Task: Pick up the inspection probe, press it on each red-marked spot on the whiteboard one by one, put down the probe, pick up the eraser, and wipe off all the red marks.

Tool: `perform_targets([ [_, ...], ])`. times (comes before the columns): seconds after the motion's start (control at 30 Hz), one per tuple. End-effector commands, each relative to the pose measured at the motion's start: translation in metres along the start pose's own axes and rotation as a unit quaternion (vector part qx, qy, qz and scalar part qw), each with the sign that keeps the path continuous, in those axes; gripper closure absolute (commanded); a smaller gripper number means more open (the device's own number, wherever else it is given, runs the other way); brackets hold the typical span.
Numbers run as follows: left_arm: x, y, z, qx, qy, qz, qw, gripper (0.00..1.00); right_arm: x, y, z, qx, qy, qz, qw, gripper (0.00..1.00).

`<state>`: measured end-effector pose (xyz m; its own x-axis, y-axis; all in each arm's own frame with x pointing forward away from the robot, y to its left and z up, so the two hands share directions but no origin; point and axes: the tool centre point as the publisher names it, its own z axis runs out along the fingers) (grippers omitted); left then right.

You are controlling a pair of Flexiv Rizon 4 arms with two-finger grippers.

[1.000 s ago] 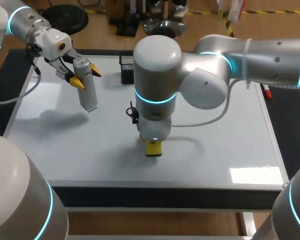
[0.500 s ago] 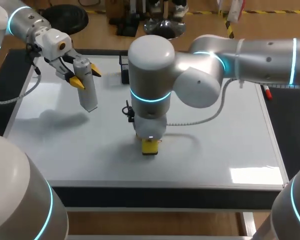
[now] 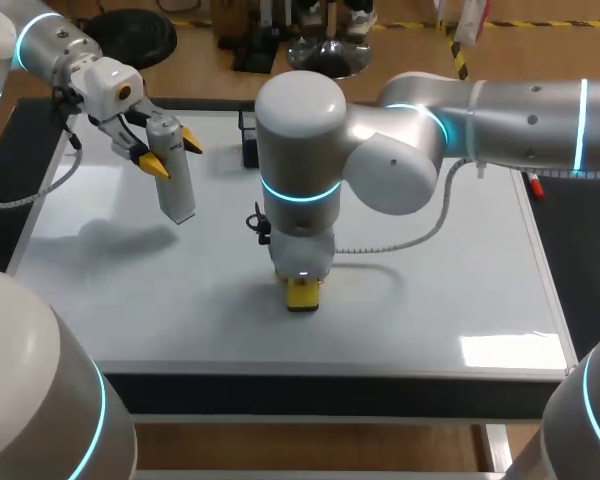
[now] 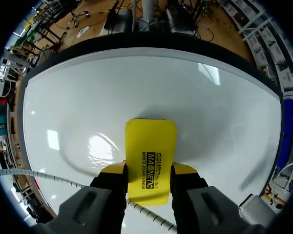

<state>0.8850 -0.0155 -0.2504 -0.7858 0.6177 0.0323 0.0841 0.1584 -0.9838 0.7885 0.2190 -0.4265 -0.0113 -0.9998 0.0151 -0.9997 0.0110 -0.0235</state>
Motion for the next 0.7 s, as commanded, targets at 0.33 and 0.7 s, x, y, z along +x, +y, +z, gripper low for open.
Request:
perform_targets([
  [0.33,0.000,-0.001,-0.001,0.000,0.001,0.001,1.000,1.00,0.020,-0.002,0.006,-0.010,0.009,0.020,1.000,1.00],
  [0.7,0.000,-0.001,-0.001,0.000,0.001,0.001,1.000,1.00,0.053,-0.006,0.016,-0.022,0.026,0.060,0.998,1.00],
])
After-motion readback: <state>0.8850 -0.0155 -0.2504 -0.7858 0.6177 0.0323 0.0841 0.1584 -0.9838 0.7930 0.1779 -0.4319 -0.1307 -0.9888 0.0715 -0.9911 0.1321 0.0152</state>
